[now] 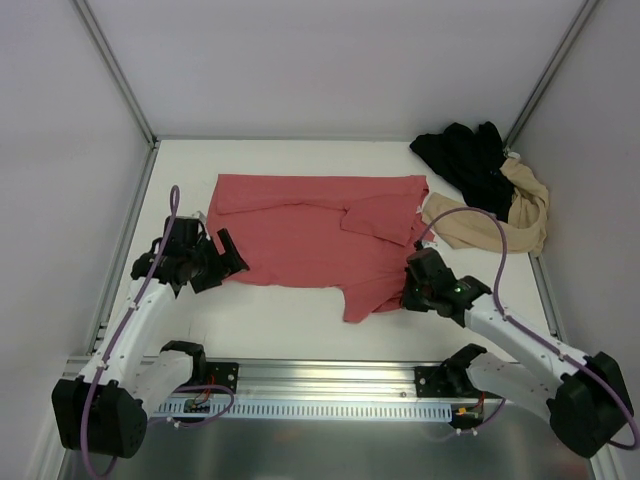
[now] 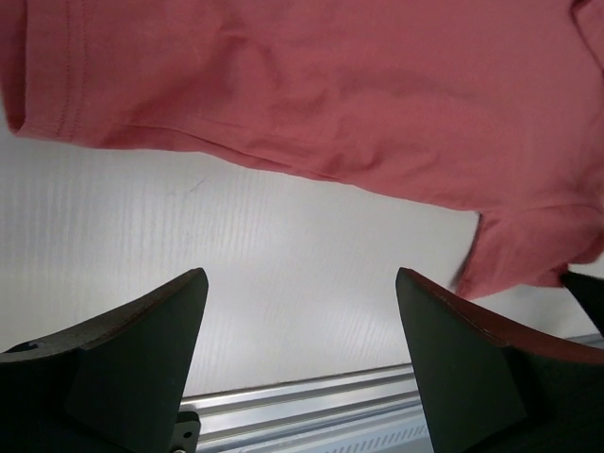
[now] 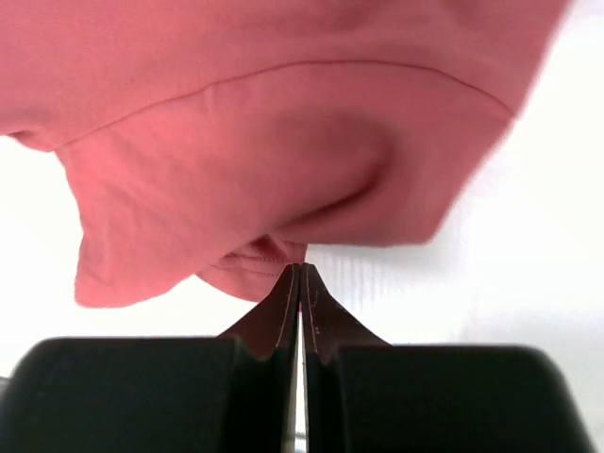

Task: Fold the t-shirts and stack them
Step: Grap the side of the flattened tshirt closest away from the robot with both arms

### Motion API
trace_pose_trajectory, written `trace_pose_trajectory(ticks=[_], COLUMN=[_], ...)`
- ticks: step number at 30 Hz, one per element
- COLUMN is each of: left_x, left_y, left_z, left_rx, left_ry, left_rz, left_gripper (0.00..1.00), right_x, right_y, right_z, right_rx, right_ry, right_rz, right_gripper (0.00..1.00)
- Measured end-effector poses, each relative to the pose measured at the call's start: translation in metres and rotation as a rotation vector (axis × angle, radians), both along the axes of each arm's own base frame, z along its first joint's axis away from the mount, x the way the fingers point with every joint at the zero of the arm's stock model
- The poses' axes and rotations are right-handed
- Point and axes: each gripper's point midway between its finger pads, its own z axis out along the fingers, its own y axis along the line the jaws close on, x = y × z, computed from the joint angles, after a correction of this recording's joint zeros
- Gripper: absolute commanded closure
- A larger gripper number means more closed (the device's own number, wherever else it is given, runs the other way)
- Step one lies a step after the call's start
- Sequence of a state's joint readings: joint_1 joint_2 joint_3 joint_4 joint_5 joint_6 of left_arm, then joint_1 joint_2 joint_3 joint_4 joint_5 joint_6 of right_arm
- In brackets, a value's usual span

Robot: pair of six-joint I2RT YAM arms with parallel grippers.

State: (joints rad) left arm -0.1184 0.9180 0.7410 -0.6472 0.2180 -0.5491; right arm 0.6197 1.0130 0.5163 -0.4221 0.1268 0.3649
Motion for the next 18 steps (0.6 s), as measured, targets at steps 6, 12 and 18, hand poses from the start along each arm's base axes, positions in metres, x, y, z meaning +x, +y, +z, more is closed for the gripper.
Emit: trace_pose_trajectory(ticks=[6, 12, 18], left_x=[-0.005, -0.01, -0.012], left_y=[0.015, 0.021, 0.045], left_z=[-0.029, -0.053, -0.065], left_rx=[0.072, 0.089, 0.19], left_ry=[0.114, 0.203, 0.224], left_rz=[0.073, 0.156, 0.275], left_gripper=[0.17, 0.18, 0.18], right_x=[-0.007, -0.017, -0.019], right_y=[-0.016, -0.025, -0.026], right_z=[0.03, 0.03, 0.032], right_rx=[-0.025, -0.049, -0.038], right_ry=[-0.045, -0.023, -0.032], right_rz=[-0.017, -0.02, -0.018], right_gripper=[1.0, 1.0, 1.0])
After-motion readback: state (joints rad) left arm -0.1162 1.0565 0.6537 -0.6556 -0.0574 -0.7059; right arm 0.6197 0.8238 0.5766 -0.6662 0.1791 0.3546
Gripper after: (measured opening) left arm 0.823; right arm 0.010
